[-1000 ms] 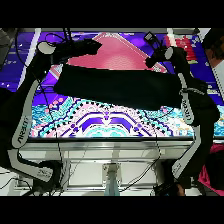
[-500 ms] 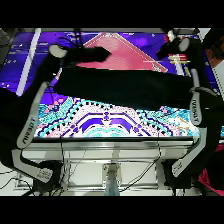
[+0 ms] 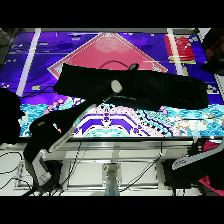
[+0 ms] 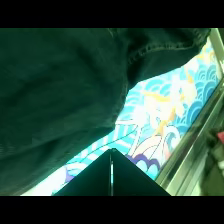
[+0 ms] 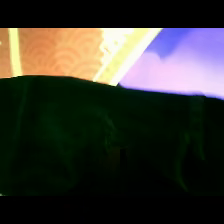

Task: Fold the clothes and pants, and hang the long-sleeved shirts on hangers.

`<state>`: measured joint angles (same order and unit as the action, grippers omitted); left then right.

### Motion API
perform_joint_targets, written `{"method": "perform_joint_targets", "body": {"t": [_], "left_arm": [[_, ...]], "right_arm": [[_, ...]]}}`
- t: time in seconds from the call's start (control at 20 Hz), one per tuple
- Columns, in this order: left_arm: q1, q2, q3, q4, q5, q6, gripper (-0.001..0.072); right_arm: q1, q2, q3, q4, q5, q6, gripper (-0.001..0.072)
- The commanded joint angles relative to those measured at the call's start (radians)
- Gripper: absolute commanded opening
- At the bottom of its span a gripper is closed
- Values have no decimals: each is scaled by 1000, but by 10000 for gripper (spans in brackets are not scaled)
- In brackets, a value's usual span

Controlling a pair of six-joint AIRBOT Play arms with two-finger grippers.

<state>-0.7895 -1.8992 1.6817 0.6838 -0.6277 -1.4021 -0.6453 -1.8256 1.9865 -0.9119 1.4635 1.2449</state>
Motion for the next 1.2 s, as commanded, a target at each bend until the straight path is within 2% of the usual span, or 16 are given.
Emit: {"method": "perform_joint_targets", "body": {"t": [0.0,0.05,0.2,0.3,0.45,0.5,0.6,0.7,0.8,0.85,1.15], "left_arm": [[-71,-71,0,11,140,-215,8],[-72,-84,0,10,154,-243,8],[-72,-114,1,-53,232,-245,8],[-68,-132,1,-117,312,-244,8],[-52,-164,1,-158,328,-244,8],[-46,-172,1,-173,324,-244,8],[-39,-180,1,-189,323,-244,8],[-35,-180,1,-188,326,-244,8],[-36,-182,1,-189,333,-244,8],[-36,-185,1,-195,333,-244,9],[-35,-203,1,-244,378,-244,9]], "right_arm": [[-187,21,-15,66,149,134,34],[-227,21,-19,70,167,157,34],[-319,21,-85,76,208,181,35],[-340,21,-195,76,256,186,35],[-336,21,-394,72,283,204,45],[-337,21,-444,70,272,204,117],[-337,19,-503,43,220,211,401],[-330,18,-507,-49,159,216,429],[-324,18,-507,-90,81,274,624],[-321,18,-507,-89,46,293,664],[-236,18,-507,-71,-151,300,664]]}}
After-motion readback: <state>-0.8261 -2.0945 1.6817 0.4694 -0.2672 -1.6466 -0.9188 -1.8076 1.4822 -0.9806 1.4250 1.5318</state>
